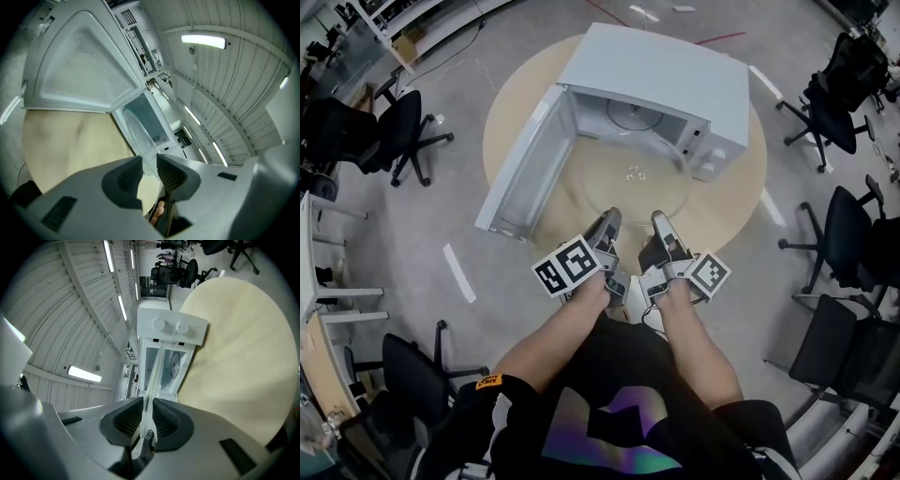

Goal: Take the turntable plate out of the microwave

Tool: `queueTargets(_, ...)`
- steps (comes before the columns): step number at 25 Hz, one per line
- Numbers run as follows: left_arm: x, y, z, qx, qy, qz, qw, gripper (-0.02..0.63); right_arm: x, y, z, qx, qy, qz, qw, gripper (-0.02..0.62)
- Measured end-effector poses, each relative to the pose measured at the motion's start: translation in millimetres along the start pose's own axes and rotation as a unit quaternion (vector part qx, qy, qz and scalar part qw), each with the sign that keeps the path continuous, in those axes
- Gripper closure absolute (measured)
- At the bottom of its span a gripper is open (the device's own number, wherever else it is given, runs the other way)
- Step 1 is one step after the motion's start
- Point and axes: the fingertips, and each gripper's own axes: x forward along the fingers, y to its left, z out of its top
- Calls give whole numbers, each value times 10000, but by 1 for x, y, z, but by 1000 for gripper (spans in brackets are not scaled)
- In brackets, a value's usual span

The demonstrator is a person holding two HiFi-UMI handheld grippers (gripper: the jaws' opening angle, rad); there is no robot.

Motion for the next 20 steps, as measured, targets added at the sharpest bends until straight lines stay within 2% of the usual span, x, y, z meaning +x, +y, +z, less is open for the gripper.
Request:
queueTargets(8,-17,18,-43,-97,-11,155,9998,474,-40,-28,-9,79,157,-133,9998,532)
queueTargets(20,-10,68,-82,-300,169,480,9983,474,-58,-90,-17,100,366,-602,9975,525)
